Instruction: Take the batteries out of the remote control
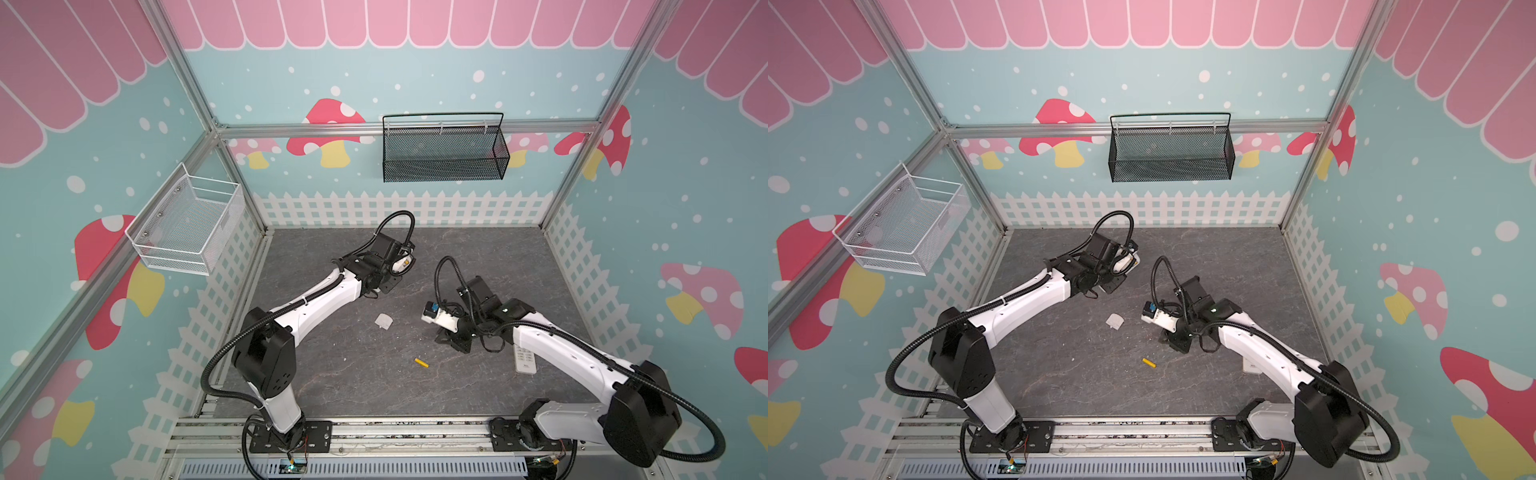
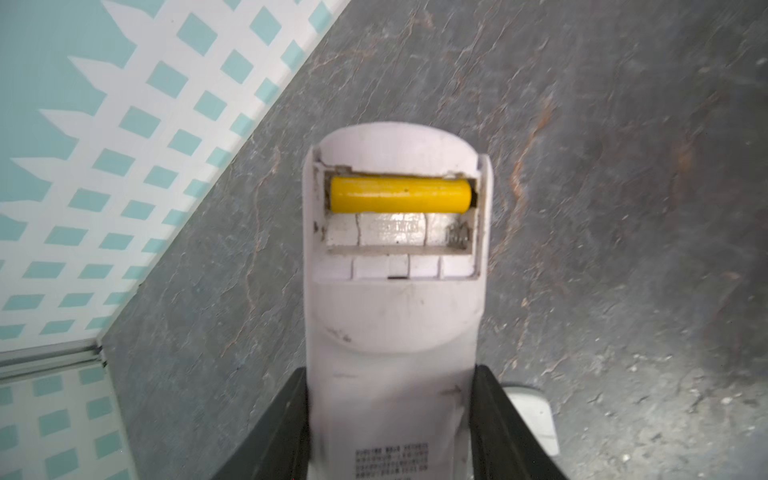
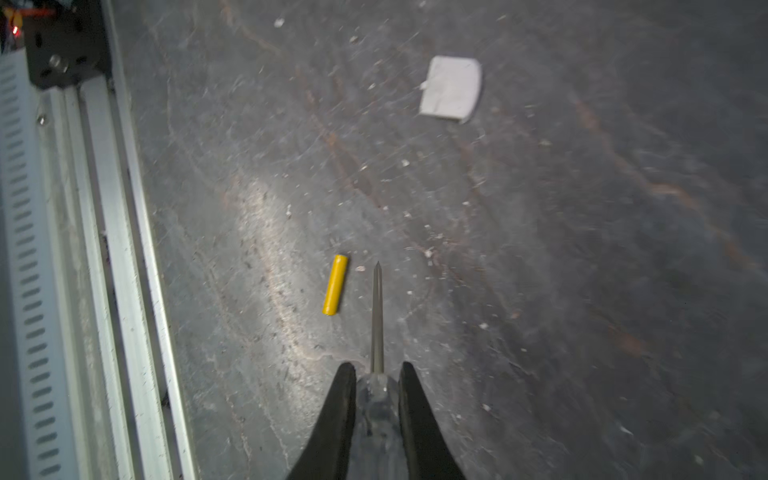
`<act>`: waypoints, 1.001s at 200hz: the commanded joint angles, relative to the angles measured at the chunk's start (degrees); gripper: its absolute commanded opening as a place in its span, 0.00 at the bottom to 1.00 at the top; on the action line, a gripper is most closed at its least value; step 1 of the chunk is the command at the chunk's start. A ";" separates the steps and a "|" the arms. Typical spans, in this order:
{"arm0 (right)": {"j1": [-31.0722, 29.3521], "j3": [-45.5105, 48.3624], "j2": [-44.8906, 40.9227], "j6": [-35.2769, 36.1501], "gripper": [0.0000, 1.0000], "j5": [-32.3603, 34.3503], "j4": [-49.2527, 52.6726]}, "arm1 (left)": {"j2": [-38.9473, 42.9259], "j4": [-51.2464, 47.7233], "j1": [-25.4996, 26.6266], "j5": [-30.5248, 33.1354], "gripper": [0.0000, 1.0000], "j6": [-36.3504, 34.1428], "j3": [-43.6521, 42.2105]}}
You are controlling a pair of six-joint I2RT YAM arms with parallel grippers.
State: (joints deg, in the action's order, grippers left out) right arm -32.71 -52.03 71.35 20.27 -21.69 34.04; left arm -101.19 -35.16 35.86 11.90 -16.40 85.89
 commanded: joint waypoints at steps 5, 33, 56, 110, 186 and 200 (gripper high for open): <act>2.86 1.73 -4.62 -11.70 0.00 6.25 -8.39 | -4.21 -3.71 1.78 -5.80 0.00 14.89 4.36; 4.44 2.59 -5.26 -21.16 0.00 14.04 -7.83 | -7.44 -4.95 4.17 -7.60 0.00 23.97 5.78; 6.78 3.99 -5.30 -27.04 0.00 17.11 -7.64 | -9.93 -4.90 4.87 -9.56 0.00 31.84 5.26; 9.65 4.58 -1.95 -33.29 0.00 17.96 -7.59 | -15.08 -4.22 8.25 -9.48 0.03 40.44 5.08; 10.39 4.30 4.72 -35.53 0.00 14.72 -13.66 | -21.76 -5.27 9.76 -10.58 0.21 46.15 6.33; 10.38 4.80 6.05 -36.38 0.00 13.39 -15.32 | -22.36 -5.18 9.76 -10.24 0.36 46.98 5.92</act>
State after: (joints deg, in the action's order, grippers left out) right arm -22.50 -47.62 75.96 -13.74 -5.98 22.70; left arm -122.17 -40.05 44.86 1.96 26.79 90.67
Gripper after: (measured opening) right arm 0.165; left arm 0.508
